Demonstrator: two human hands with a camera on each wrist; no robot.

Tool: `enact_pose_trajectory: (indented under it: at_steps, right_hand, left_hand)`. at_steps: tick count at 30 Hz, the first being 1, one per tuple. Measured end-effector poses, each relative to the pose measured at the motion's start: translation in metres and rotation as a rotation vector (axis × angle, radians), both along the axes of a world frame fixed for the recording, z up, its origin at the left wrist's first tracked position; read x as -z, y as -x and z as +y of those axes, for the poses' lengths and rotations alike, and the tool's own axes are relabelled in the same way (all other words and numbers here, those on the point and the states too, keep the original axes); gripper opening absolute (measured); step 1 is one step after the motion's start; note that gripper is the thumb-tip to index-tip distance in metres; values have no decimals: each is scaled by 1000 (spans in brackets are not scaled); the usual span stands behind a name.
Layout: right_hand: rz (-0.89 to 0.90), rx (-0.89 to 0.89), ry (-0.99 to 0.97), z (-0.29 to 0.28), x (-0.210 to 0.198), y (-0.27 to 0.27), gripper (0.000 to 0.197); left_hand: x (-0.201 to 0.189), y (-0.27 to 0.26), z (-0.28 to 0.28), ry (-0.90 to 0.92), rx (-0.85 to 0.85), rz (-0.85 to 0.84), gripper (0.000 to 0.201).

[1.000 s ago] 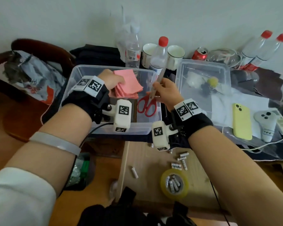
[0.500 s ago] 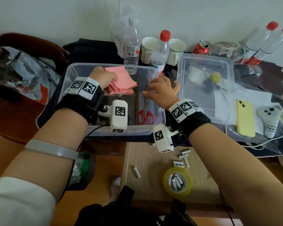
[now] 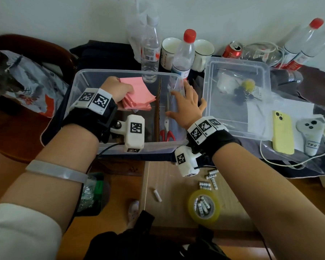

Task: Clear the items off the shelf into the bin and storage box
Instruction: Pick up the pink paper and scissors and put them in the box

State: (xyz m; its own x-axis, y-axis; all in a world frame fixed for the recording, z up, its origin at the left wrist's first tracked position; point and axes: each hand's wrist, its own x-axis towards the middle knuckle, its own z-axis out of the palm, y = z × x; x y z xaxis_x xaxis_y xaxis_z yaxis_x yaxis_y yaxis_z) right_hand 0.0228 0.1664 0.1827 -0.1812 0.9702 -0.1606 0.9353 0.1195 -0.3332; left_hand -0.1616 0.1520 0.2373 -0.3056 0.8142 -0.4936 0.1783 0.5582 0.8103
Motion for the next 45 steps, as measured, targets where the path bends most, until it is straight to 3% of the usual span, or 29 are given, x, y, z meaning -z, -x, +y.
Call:
enact_pose_trajectory:
  at_steps: [5, 8, 12, 14, 15, 19, 22, 29, 33, 38, 45]
  right_hand:
    - [125, 25, -9, -8, -5, -6, 62]
    - [199, 31, 13, -17, -5, -10, 61]
    - [216, 38, 45, -25, -6, -17, 59]
    - [195, 5, 56, -27, -8, -20, 54]
    - [177, -23, 68, -28, -9, -20, 49]
    - [106, -151, 47, -33, -11, -16, 28]
    - [94, -182, 31, -35, -11, -12, 25]
    - [65, -178, 61, -37, -10, -7, 26]
    - [5, -217, 47, -35, -13, -1, 39]
    - [-84, -266, 40, -36, -15, 22, 48]
    - [5, -145, 27, -33, -15, 20, 49]
  left_hand:
    - [-6, -4, 0, 9, 54, 80, 17]
    - [-9, -11, 2, 21, 163, 215, 3]
    - [-12, -22, 2, 33, 276, 378, 21]
    - [-10, -25, 1, 48, 284, 352, 18]
    - [-12, -28, -1, 57, 260, 287, 10]
    - [-13, -32, -6, 87, 206, 47, 12]
    - [-4, -22, -11, 45, 221, 25, 34]
    - [4, -13, -16, -16, 251, 24, 30]
    - [6, -15, -17, -29, 262, 10, 17]
    - [12, -2, -20, -46, 262, -20, 27]
    - [10, -7, -18, -8, 371, -97, 28]
